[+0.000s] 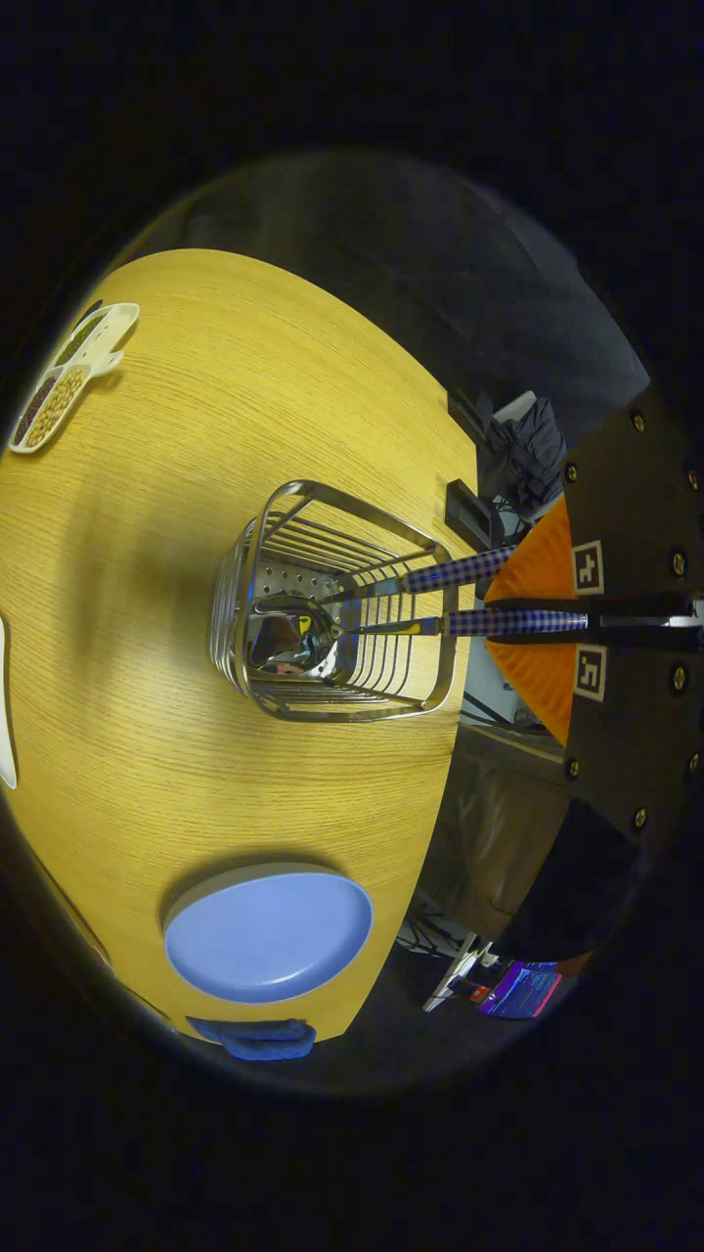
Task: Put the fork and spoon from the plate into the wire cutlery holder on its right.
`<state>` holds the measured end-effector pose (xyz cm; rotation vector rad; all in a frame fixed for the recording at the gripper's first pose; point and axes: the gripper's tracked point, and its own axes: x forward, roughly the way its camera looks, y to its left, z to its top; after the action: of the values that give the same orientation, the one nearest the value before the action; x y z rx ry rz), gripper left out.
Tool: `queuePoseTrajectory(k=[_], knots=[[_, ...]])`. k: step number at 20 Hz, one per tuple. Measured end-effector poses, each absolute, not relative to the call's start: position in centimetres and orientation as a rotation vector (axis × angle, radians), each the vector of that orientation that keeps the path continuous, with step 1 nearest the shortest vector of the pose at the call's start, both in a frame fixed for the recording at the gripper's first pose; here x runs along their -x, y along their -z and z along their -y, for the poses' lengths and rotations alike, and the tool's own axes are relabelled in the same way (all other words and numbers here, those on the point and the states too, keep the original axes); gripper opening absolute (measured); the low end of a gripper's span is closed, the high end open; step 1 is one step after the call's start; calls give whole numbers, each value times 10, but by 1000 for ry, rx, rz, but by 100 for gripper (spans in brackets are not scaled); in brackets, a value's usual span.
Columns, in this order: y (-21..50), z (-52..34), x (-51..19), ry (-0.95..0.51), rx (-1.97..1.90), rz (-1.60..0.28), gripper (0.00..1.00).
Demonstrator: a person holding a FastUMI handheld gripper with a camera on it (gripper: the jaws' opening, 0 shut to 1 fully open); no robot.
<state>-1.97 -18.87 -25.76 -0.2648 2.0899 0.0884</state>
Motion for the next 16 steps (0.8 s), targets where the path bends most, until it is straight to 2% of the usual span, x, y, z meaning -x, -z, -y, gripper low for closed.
queuePoseTrajectory(k=[2,4,5,8,9,10,14,16], knots=[[258,187,14,-91,267,-2078,9],[257,188,10,-86,278,-2065,10],[257,190,11,-88,285,-2060,18],[250,189,7,-102,270,-1993,19],[250,188,4,-110,263,-1940,29],[246,185,-2,-107,232,-1876,33],[211,173,-7,-80,129,-1597,33],[189,161,-8,-67,79,-1392,33]])
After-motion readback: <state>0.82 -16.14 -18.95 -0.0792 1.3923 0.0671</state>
